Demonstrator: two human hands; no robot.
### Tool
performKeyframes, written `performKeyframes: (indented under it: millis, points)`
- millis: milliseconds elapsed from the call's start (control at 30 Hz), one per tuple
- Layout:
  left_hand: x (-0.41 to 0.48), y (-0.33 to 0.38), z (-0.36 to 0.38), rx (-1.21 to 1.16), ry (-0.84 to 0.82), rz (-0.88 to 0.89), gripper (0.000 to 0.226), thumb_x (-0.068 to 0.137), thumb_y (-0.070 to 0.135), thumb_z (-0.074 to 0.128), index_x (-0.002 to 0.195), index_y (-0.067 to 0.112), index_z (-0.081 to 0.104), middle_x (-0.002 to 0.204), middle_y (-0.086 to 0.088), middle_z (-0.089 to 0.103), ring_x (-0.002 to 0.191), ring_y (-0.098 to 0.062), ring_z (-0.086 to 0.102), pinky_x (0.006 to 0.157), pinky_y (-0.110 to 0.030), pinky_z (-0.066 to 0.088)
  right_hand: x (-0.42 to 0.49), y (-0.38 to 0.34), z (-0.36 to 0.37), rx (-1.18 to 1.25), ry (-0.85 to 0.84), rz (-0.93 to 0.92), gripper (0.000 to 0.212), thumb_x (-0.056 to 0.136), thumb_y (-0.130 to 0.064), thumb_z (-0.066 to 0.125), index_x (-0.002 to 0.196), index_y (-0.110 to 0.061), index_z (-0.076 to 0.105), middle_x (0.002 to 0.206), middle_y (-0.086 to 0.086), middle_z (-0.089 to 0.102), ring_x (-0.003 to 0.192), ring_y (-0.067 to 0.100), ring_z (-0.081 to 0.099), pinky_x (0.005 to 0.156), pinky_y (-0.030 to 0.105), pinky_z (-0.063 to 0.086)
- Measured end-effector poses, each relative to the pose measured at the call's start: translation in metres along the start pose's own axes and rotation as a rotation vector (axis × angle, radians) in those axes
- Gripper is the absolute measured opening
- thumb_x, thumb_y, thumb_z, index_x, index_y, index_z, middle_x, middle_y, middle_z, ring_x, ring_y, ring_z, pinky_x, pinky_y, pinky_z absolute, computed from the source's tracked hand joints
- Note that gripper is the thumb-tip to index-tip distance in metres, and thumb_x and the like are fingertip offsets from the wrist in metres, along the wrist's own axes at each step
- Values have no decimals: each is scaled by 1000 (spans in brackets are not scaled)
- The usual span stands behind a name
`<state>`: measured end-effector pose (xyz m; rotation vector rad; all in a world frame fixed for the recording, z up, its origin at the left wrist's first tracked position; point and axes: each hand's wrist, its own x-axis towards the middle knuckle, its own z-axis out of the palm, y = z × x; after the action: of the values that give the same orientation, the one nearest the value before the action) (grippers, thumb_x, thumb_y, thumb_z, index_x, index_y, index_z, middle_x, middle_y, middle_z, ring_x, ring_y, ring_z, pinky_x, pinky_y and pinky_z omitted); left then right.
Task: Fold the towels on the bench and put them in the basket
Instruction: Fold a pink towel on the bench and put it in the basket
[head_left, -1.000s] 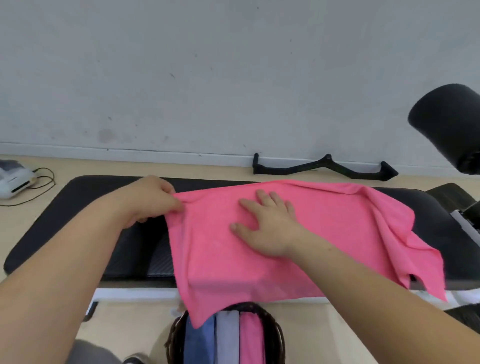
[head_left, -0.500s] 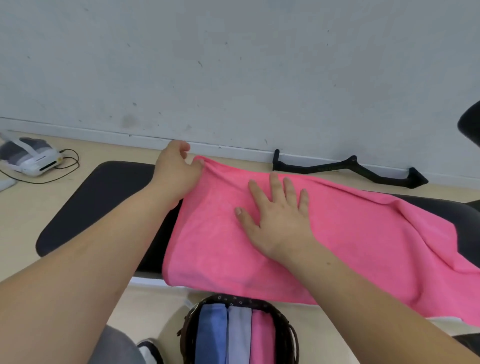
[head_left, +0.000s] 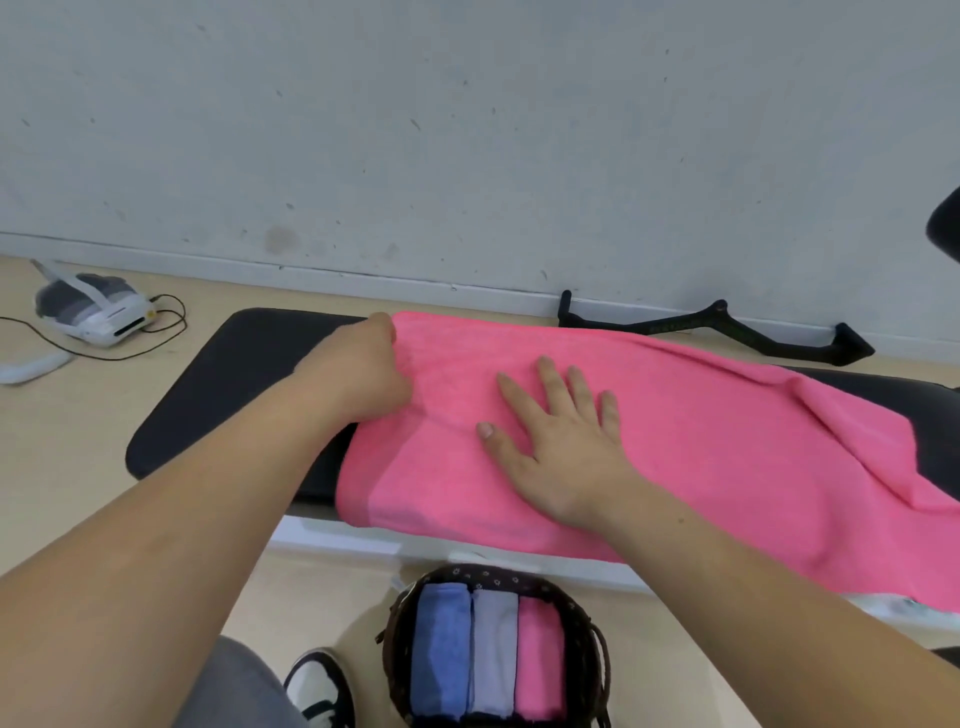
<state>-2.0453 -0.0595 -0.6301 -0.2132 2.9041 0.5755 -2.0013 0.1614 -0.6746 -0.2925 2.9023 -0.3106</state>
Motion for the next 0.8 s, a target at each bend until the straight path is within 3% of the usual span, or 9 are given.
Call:
performKeyframes:
  millis: [133, 233, 300, 400, 500, 600, 667, 733, 800]
  points:
    - [-10, 12, 2, 219, 145, 41, 58, 86, 19, 59, 141, 14, 44, 134, -9, 48, 120, -33, 51, 84, -44, 50, -7, 24, -17, -28, -6, 125, 71, 96, -75, 16, 161, -46, 11, 173, 0, -8, 158, 34, -10, 122, 65, -8]
    - [-17, 41, 31, 111, 173, 334, 55, 90, 25, 61, 142, 13, 50, 146, -10, 44, 133, -33, 44, 105, -44, 44, -16, 49, -24, 16, -10, 195, 70, 97, -73, 19, 160, -42, 21, 173, 3, 4, 158, 34, 3, 124, 62, 3]
    - [-23, 65, 54, 61, 80, 551, 53, 91, 31, 65, 140, 12, 55, 151, -12, 45, 140, -30, 44, 116, -35, 36, -24, 66, -31, 71, 88, 183, 63, 101, -66, 29, 153, -32, 42, 166, 9, 28, 153, 33, 25, 123, 55, 21]
    - [-31, 96, 79, 71, -29, 720, 50, 91, 32, 63, 137, 13, 58, 146, -7, 51, 134, -26, 51, 114, -33, 39, -42, 99, -47, 146, 357, 178, 40, 103, -47, 45, 120, -21, 69, 127, 5, 61, 123, 29, 55, 99, 44, 49]
    - [-36, 123, 93, 66, -74, 768, 57, 81, 25, 51, 137, 15, 59, 141, -3, 55, 129, -25, 54, 109, -38, 45, -66, 146, -68, 97, 547, 334, 27, 100, -39, 51, 106, -19, 69, 113, 3, 61, 111, 27, 55, 82, 41, 49]
    - [-41, 146, 102, 62, -101, 784, 61, 80, 11, 52, 140, 19, 58, 145, 1, 52, 133, -20, 51, 112, -38, 42, -90, 196, -82, 75, 539, 580, 39, 95, -47, 55, 115, -13, 62, 120, 11, 58, 113, 36, 55, 87, 47, 49]
    - [-45, 162, 108, 21, -86, 805, 56, 82, 9, 53, 136, 19, 60, 143, 3, 55, 131, -19, 52, 111, -36, 43, -102, 220, -82, 136, 454, 693, 56, 90, -64, 51, 109, -13, 62, 117, 13, 58, 112, 38, 56, 89, 48, 49]
    - [-48, 184, 115, -39, -49, 847, 47, 86, 11, 52, 132, 17, 63, 138, 2, 59, 127, -19, 56, 109, -36, 44, -109, 229, -77, 205, 342, 684, 70, 79, -86, 41, 84, -20, 64, 103, 8, 60, 104, 34, 59, 87, 47, 52]
    - [-48, 215, 120, -75, -25, 889, 38, 95, 12, 52, 130, 17, 65, 136, 1, 63, 125, -19, 58, 108, -34, 44, -112, 231, -70, 209, 296, 626, 67, 75, -90, 46, 87, -28, 69, 102, 1, 59, 106, 27, 58, 91, 48, 52]
